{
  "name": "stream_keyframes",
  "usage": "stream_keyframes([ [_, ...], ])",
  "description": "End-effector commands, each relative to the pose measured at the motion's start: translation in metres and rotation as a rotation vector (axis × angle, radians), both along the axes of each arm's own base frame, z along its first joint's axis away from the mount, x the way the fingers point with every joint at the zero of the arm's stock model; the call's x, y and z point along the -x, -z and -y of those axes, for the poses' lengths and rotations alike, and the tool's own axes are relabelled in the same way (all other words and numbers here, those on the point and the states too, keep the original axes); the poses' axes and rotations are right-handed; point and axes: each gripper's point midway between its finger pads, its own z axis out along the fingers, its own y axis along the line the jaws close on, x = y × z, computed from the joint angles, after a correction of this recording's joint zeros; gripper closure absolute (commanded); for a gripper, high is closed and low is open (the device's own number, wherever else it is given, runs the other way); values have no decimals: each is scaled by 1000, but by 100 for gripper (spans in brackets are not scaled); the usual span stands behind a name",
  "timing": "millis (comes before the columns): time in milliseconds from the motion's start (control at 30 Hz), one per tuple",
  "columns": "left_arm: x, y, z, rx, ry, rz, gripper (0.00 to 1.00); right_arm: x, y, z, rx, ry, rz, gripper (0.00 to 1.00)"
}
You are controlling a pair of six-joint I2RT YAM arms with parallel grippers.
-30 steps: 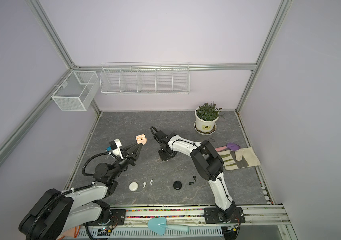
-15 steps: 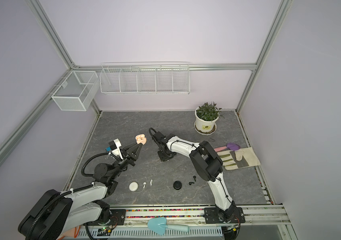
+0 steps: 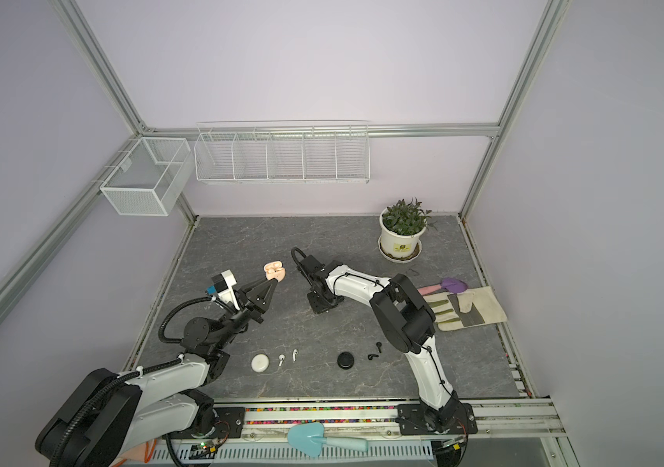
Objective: Insert wireless bluetooth earbuds into charging case
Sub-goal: Pick up the wireless bluetooth earbud from the center of the table.
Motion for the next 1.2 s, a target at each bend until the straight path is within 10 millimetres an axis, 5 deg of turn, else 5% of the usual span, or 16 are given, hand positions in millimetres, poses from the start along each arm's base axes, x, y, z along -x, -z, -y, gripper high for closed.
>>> stream_keyframes([
  [0,3,-12,0,19,11,40,100,-7,-17,0,-71,15,29,82],
  [300,-2,-20,6,30,36,44,100,-14,-32,4,-149,43,64,82],
  [767,-1,-24,7,30,47,54,100,19,-6,40,-17,182,-2,80],
  [1167,0,-23,6,25,41,59,100,15,-2,43,25,162,-8,67],
])
